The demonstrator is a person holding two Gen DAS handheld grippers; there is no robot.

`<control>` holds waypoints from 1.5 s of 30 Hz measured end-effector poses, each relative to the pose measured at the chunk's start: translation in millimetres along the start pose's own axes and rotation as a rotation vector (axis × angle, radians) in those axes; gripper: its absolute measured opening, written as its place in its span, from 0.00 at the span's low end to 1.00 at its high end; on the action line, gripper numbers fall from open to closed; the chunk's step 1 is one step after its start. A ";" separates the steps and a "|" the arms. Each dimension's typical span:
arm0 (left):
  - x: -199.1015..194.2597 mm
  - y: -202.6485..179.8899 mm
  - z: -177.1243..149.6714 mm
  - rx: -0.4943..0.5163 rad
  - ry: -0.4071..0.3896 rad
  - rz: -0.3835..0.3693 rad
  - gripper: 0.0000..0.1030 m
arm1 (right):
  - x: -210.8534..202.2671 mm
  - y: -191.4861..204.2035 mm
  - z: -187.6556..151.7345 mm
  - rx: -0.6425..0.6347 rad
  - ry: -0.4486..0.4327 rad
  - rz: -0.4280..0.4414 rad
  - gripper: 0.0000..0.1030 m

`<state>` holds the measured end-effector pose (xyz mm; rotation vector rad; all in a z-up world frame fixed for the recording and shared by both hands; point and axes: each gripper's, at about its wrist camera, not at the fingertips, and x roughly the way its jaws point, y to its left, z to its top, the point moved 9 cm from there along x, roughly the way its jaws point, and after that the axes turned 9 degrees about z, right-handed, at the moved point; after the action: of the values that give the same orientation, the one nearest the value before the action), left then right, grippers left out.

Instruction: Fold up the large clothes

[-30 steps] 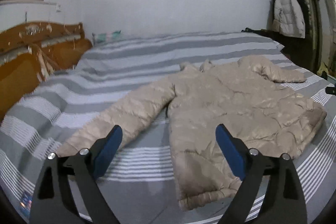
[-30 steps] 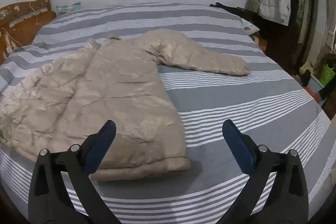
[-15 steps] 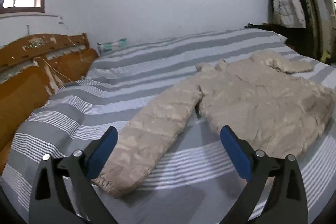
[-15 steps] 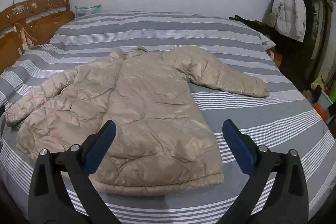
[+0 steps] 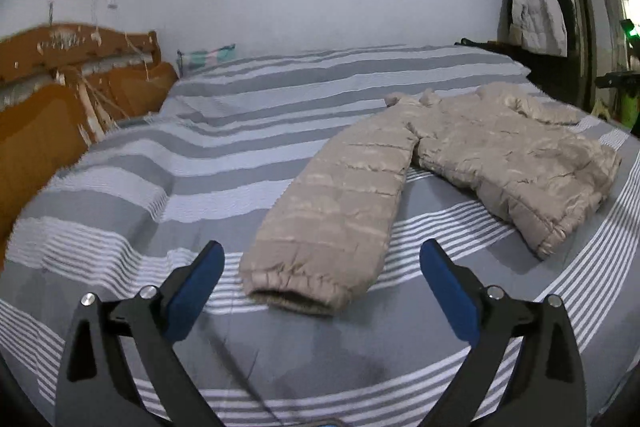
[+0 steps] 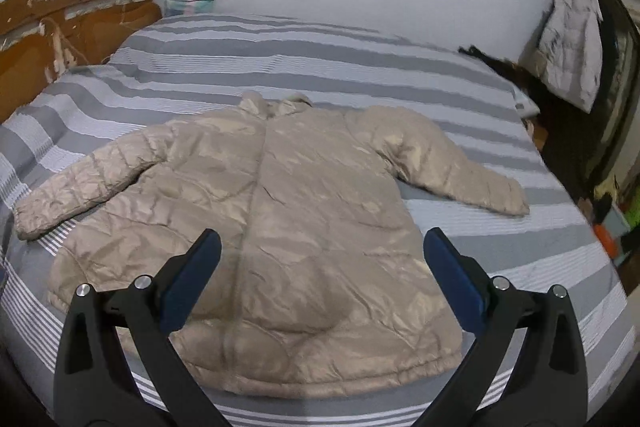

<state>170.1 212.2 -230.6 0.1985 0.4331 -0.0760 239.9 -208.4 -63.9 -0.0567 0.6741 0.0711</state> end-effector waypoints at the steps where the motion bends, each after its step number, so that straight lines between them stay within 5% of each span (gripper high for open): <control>1: 0.0 1.3 -2.6 0.002 0.005 -0.003 0.95 | 0.5 6.6 3.8 -0.011 -0.001 0.004 0.97; 10: 4.5 2.8 -12.8 0.014 0.007 -0.015 0.95 | -1.7 38.0 15.0 -0.079 -0.007 0.030 0.97; 17: -6.8 1.8 2.3 0.020 -0.031 -0.004 0.95 | -5.2 23.1 13.2 -0.059 -0.007 0.007 0.97; 35: 12.7 2.3 -11.4 0.049 0.022 0.038 0.95 | -6.9 16.3 10.9 -0.053 -0.007 0.003 0.97; 45: -14.2 -21.5 8.0 0.028 -0.019 0.023 0.95 | -14.0 15.3 9.0 -0.048 -0.031 0.017 0.97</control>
<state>158.0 190.0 -221.2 0.2302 0.4113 -0.0615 233.3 -193.1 -48.6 -0.0964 0.6415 0.1042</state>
